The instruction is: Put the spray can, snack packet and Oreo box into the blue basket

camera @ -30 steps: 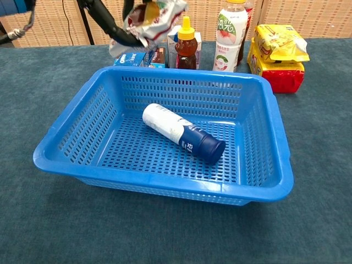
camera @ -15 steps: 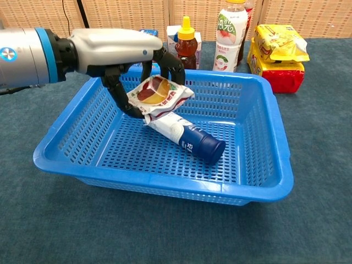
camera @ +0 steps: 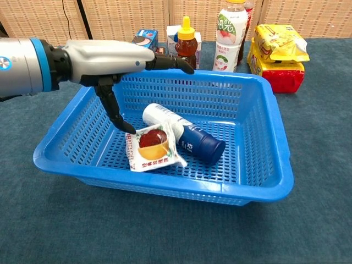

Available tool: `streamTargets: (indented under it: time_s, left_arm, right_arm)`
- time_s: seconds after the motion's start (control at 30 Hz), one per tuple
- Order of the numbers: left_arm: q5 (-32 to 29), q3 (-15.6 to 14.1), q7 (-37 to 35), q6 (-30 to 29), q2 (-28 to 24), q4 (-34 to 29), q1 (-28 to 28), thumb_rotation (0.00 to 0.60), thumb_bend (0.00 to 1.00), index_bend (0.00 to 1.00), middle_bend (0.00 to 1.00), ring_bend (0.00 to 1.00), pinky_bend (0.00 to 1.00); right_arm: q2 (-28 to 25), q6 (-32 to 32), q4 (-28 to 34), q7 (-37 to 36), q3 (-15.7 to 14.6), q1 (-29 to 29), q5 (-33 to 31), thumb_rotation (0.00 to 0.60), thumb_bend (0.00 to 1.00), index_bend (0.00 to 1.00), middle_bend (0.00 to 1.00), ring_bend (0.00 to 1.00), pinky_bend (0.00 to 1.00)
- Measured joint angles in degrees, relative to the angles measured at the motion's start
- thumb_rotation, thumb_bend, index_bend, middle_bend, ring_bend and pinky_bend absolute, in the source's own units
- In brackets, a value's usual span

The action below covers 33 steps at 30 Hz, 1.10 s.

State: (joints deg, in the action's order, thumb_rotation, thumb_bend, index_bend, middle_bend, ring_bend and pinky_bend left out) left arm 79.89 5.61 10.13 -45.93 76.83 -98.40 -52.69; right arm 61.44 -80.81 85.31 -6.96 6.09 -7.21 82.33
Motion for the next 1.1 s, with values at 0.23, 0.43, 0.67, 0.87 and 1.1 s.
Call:
streamTargets:
  time_s: [0.23,0.43,0.67,0.87,1.1]
  left_arm:
    - [4.4,0.1,-6.7,-7.5,-3.7,-0.4,3.5,0.6,0.1,0.0,0.0,0.0,0.0]
    - [4.2,2.0,-13.0,-10.2,-6.0,1.8,4.9,0.6,0.1,0.0,0.0,0.0,0.0]
    - [4.4,4.0,-18.3,-12.7,-5.4,10.9,5.2,0.6,0.1,0.0,0.0,0.0,0.0]
    - [10.9,2.9,-25.2,-17.0,-1.9,26.6,4.4,0.6,0.1,0.0,0.0,0.0,0.09]
    - [20.4,-1.0,-33.3,-24.4,5.5,53.1,2.0,0.6,0.11,0.0,0.0,0.0,0.17]
  right_arm:
    - [0.2,0.0,0.2,0.8,-0.1,-0.1,0.2,0.6,0.0,0.0,0.0,0.0,0.0]
    - [0.2,0.0,0.6,1.3,-0.2,-0.2,0.4,0.6,0.0,0.0,0.0,0.0,0.0]
    - [0.3,0.0,0.9,1.7,-0.3,-0.2,0.4,0.6,0.0,0.0,0.0,0.0,0.0]
    - [0.4,0.3,0.9,2.1,-0.2,-0.4,0.1,0.6,0.0,0.0,0.0,0.0,0.0]
    - [0.9,1.0,1.1,3.5,-0.3,-0.8,0.0,0.6,0.0,0.0,0.0,0.0,0.0]
